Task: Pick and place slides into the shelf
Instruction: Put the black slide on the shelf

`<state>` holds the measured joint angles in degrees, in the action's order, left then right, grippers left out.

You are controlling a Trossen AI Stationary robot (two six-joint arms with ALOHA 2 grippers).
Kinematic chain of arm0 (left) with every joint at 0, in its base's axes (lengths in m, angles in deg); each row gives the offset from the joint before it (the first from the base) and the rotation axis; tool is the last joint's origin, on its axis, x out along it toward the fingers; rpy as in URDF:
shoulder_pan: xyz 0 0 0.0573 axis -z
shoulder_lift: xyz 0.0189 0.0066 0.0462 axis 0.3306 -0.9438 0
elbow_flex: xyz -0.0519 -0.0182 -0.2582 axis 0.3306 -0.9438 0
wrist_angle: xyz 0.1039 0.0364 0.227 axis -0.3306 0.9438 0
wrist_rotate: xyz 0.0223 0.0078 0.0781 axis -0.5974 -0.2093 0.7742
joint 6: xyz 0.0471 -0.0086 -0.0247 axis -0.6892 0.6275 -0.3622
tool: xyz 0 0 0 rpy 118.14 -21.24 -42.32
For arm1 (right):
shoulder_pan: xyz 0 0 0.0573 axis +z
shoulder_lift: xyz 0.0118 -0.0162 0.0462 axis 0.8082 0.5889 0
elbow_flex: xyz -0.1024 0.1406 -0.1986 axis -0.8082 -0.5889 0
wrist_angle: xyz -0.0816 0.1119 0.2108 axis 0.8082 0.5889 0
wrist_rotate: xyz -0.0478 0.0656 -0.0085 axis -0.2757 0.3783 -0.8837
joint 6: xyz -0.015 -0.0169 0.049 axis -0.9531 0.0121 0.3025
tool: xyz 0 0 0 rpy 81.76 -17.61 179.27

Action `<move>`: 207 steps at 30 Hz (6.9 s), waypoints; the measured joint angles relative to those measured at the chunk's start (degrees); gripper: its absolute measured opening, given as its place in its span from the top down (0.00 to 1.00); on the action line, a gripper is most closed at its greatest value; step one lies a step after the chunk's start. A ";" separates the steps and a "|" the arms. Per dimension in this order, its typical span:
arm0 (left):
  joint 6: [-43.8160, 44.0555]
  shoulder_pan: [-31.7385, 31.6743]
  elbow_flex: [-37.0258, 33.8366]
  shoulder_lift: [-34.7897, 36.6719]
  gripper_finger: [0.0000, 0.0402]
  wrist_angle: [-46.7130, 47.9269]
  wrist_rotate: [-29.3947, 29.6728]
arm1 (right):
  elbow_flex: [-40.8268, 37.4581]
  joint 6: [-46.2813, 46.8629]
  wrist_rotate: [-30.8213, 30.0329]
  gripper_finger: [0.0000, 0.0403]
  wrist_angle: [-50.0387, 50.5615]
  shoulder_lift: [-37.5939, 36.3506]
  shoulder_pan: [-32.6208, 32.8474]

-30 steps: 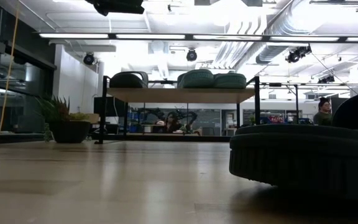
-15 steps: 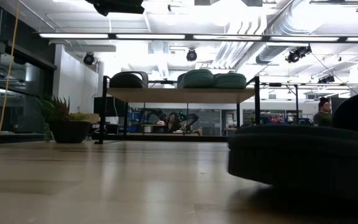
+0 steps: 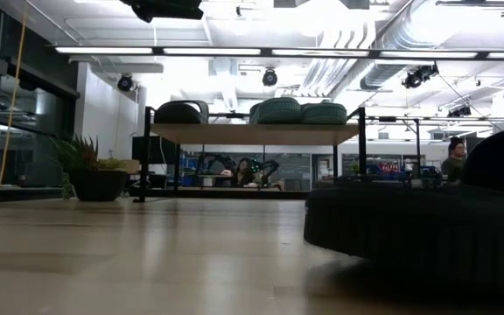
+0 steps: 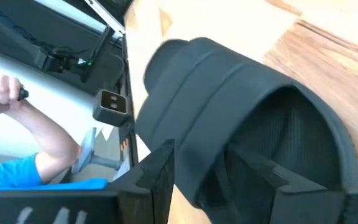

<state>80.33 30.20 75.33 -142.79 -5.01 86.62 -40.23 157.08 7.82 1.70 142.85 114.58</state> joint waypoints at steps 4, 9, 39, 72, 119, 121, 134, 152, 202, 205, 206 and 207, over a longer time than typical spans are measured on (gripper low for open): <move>-0.01 0.00 0.00 0.00 0.54 0.00 0.00 | 0.00 -3.03 1.19 0.67 -1.89 0.00 -2.02; 0.00 0.00 0.00 0.00 0.54 0.00 0.00 | 0.00 -4.85 4.83 0.67 -1.94 0.00 -4.82; 0.39 0.01 0.00 0.00 0.54 -0.02 0.01 | 0.09 -16.91 1.98 0.99 -2.11 -0.04 -6.58; 15.71 0.04 2.71 -0.04 0.54 0.02 -10.43 | 0.01 -55.23 5.74 1.00 5.46 -26.74 -21.51; 21.09 -1.49 2.68 -2.08 0.54 -3.31 -10.54 | 9.86 -82.72 14.95 1.00 10.74 -35.89 -39.04; 21.45 -2.14 2.75 -2.28 0.54 -3.36 -10.80 | 9.86 -83.59 15.52 1.00 10.06 -35.89 -39.60; 20.93 -3.87 2.71 -4.02 0.54 -2.98 -13.14 | 9.86 -85.80 16.62 1.00 8.62 -35.91 -40.45; 19.69 -3.82 2.73 -4.37 0.54 -2.25 -13.14 | 16.83 -85.37 18.06 1.00 19.33 -35.89 -40.41; 13.31 -3.76 2.69 -4.39 0.54 -13.24 -11.39 | 16.81 -98.57 20.72 1.00 7.06 -34.04 -40.38; 12.98 -3.76 2.69 -4.39 0.54 -13.54 -11.33 | 16.81 -100.51 20.73 1.00 4.51 -33.53 -40.39; 12.54 -3.76 2.69 -4.39 0.54 -13.65 -11.26 | 16.81 -101.17 20.73 1.00 3.81 -33.41 -40.39; 11.99 -3.76 2.69 -4.39 0.54 -13.76 -11.11 | 16.81 -101.88 20.74 1.00 3.18 -33.28 -40.39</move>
<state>92.32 26.44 78.02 -147.19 -18.77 75.51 -23.43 55.20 28.55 4.89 109.57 74.19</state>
